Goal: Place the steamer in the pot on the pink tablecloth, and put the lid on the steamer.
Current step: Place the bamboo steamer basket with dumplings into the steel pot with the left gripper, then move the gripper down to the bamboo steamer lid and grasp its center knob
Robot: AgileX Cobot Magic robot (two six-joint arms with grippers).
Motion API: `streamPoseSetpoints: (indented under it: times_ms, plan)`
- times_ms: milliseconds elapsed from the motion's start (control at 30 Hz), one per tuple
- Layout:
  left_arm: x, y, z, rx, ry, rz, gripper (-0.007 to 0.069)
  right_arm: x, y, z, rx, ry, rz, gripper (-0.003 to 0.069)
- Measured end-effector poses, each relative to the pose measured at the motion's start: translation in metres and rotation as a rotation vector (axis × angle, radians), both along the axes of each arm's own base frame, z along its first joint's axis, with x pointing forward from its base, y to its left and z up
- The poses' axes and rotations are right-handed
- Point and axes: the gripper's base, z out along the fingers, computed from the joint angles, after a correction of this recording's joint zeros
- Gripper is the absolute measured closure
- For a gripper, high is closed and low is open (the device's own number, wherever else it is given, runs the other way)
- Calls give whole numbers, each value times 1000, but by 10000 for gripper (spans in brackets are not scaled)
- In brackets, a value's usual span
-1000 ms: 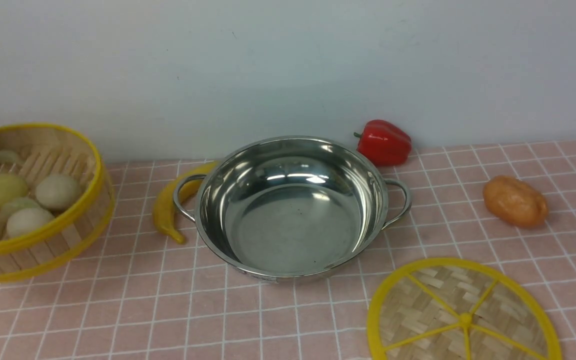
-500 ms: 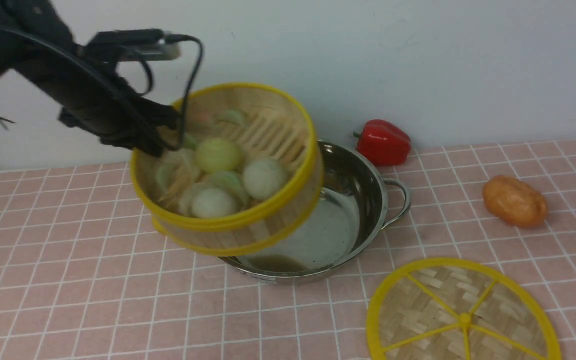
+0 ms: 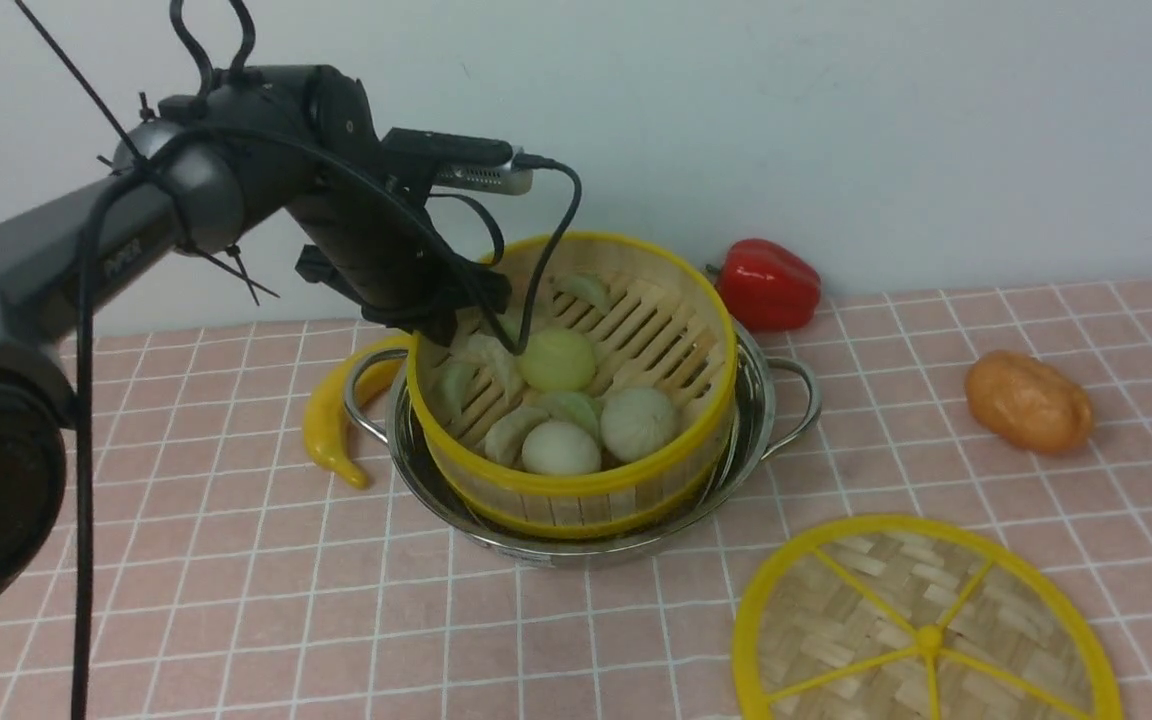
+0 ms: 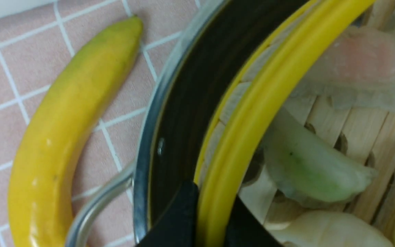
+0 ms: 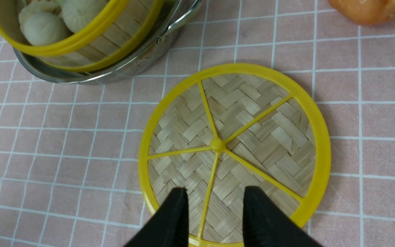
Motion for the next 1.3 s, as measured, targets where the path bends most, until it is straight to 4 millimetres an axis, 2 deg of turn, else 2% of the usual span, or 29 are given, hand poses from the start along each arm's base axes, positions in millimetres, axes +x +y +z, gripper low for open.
streamPoseSetpoints:
  times_ms: [133, 367, 533, 667, 767, 800, 833, 967, 1067, 1133, 1233, 1300]
  plan:
    - [4, -1, -9, 2, 4, 2, 595, 0, 0, 0, 0, 1, 1, 416]
    - [12, -2, -37, 7, 23, 5, 593, 0, 0, 0, 0, 1, 1, 416]
    - [14, -3, -45, 6, 18, 5, 591, 0, 0, 0, 0, 1, 1, 416]
    - [14, -4, -46, -3, 21, 5, 552, 0, 0, 0, 0, 1, 1, 416]
    - [15, -4, -44, -11, 19, 8, 494, 0, 0, 0, 1, 1, 1, 416]
    - [15, -5, -43, -15, 17, 9, 442, 0, 0, 0, 6, 4, 2, 416]
    - [15, -5, -43, -15, 17, 9, 435, 0, 1, 0, 8, 3, 2, 416]
    - [14, -3, -18, 6, 7, -5, 290, -2, 3, 0, 39, 20, 15, 416]
    - [11, 1, 24, 43, -33, -16, 205, -2, 7, 3, 83, 12, 24, 416]
    - [5, 6, 56, 77, -51, -17, 178, 0, 9, 5, 115, -12, 37, 416]
    - [-3, 11, 89, 112, -99, -12, 171, 5, 14, 9, 174, -51, 68, 416]
    - [-17, 20, 132, 147, -196, 2, 179, 14, 24, 12, 281, -80, 140, 416]
